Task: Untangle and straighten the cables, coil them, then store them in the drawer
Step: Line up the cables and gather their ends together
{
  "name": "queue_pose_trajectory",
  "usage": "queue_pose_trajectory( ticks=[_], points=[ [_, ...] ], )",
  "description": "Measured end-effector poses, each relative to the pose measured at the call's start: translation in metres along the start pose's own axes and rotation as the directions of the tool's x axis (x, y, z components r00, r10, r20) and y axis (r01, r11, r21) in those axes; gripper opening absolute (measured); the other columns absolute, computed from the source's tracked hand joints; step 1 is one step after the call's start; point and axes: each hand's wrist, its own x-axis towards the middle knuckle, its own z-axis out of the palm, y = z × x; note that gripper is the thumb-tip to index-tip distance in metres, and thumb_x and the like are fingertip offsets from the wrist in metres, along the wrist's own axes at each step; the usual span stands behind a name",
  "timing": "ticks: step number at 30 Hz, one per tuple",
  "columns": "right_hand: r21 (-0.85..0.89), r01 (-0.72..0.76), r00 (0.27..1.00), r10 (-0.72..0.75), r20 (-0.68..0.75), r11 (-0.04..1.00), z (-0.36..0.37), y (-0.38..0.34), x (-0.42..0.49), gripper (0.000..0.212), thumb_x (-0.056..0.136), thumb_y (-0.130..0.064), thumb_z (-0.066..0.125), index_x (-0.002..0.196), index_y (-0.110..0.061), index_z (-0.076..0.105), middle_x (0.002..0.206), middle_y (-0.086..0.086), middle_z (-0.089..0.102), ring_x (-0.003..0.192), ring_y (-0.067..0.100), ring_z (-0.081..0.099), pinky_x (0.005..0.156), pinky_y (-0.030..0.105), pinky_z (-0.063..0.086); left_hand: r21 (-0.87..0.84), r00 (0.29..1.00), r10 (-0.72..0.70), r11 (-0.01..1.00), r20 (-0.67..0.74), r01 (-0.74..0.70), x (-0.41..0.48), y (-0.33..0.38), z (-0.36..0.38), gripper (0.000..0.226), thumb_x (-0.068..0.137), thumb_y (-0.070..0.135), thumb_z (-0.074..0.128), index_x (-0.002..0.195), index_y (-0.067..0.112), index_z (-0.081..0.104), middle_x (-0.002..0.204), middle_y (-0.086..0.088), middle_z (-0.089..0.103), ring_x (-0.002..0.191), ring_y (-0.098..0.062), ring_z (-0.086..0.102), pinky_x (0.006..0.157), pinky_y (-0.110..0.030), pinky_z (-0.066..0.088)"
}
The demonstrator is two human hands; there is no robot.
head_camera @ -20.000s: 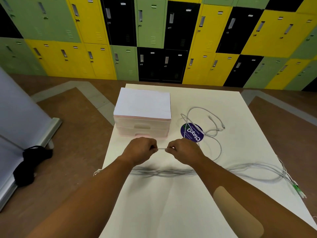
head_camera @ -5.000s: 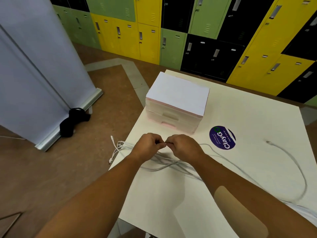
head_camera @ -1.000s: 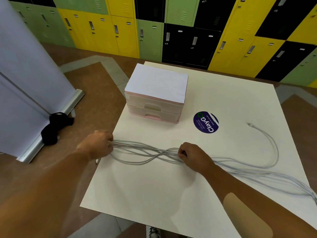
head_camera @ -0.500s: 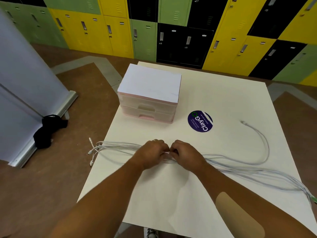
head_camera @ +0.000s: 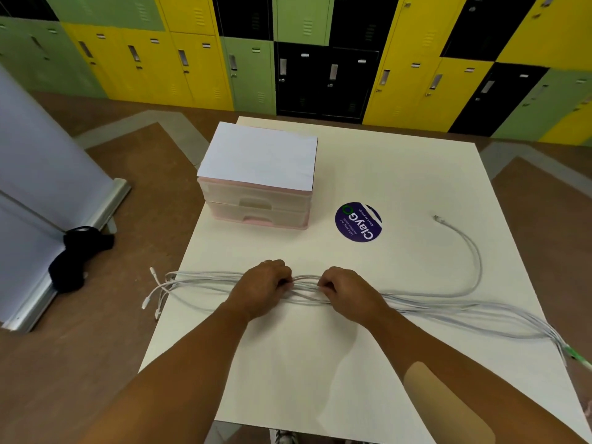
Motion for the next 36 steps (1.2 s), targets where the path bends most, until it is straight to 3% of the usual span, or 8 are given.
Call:
queue_pose_trajectory(
  ticks=[5, 10, 17, 22, 26, 31, 36],
  points=[
    [0.014, -0.094, 0.995, 0.094, 0.024, 0.995, -0.009, 0.012, -0.008, 0.013, 0.094, -0.025, 0.062, 0.083, -0.018, 0.065, 0.082, -0.003, 0.067, 0.073, 0.014, 0.063, 0.069, 0.031, 0.052, 0.032, 0.999, 0.017, 0.999, 0.027, -0.018, -0.001, -0.001, 0.001, 0.009, 0.092, 0.021, 0.060, 0.087, 0.018, 0.068, 0.086, 0.007, 0.061, 0.085, -0.015, 0.056, 0.072, -0.031, 0.045],
    [-0.087, -0.117, 0.993, 0.118, 0.004, 0.989, -0.014, 0.021, -0.015, 0.024, 0.093, -0.040, 0.062, 0.083, -0.018, 0.065, 0.080, -0.004, 0.066, 0.073, 0.014, 0.059, 0.068, 0.032, 0.048, 0.037, 1.000, 0.000, 0.999, 0.023, 0.000, 0.000, 0.003, 0.005, 0.007, 0.091, 0.019, 0.061, 0.088, 0.017, 0.068, 0.086, 0.007, 0.061, 0.085, -0.015, 0.056, 0.072, -0.030, 0.045],
    [-0.082, -0.112, 0.993, 0.111, -0.028, 0.990, -0.016, 0.035, -0.027, 0.011, 0.097, -0.024, 0.056, 0.095, -0.018, 0.066, 0.096, -0.002, 0.066, 0.088, 0.020, 0.062, 0.078, 0.031, 0.049, 0.036, 0.999, -0.034, 0.999, 0.022, 0.033, 0.001, 0.006, 0.008, 0.008, 0.090, 0.019, 0.060, 0.084, 0.021, 0.065, 0.082, 0.011, 0.055, 0.080, -0.013, 0.052, 0.068, -0.028, 0.041],
    [-0.168, -0.186, 0.982, 0.180, -0.050, 0.968, -0.028, 0.042, -0.034, 0.032, 0.096, -0.043, 0.058, 0.082, -0.014, 0.060, 0.079, -0.003, 0.057, 0.073, 0.018, 0.054, 0.065, 0.031, 0.040, 0.040, 0.997, -0.069, 0.997, 0.019, 0.068, -0.001, 0.006, 0.008, 0.008, 0.091, 0.019, 0.060, 0.084, 0.021, 0.063, 0.079, 0.014, 0.052, 0.077, -0.011, 0.049, 0.066, -0.025, 0.034],
    [-0.151, -0.195, 0.980, 0.187, -0.064, 0.969, -0.025, 0.046, -0.038, 0.028, 0.098, -0.038, 0.057, 0.080, -0.018, 0.053, 0.080, -0.003, 0.054, 0.074, 0.018, 0.053, 0.066, 0.028, 0.035, 0.035, 0.998, -0.061, 0.998, 0.014, 0.061, 0.004, 0.012, 0.010, 0.010, 0.091, 0.018, 0.060, 0.083, 0.021, 0.063, 0.080, 0.013, 0.052, 0.077, -0.010, 0.048, 0.067, -0.025, 0.034],
    [-0.102, -0.149, 0.987, 0.142, -0.075, 0.984, -0.024, 0.056, -0.044, 0.011, 0.099, -0.021, 0.055, 0.097, -0.016, 0.064, 0.095, -0.001, 0.062, 0.086, 0.019, 0.060, 0.078, 0.028, 0.048, 0.061, 0.998, -0.065, 0.996, 0.022, 0.063, 0.004, 0.011, 0.008, 0.012, 0.092, 0.018, 0.059, 0.081, 0.021, 0.062, 0.079, 0.012, 0.052, 0.075, -0.010, 0.048, 0.065, -0.024, 0.032],
    [-0.120, -0.149, 0.984, 0.136, -0.115, 0.982, -0.024, 0.067, -0.052, 0.014, 0.099, -0.019, 0.053, 0.104, -0.016, 0.066, 0.101, -0.002, 0.063, 0.090, 0.020, 0.062, 0.082, 0.032, 0.051, 0.076, 0.996, -0.083, 0.994, 0.018, 0.081, 0.003, 0.007, 0.006, 0.016, 0.092, 0.018, 0.058, 0.077, 0.024, 0.057, 0.079, 0.011, 0.051, 0.074, -0.013, 0.049, 0.064, -0.027, 0.035]
  ],
)
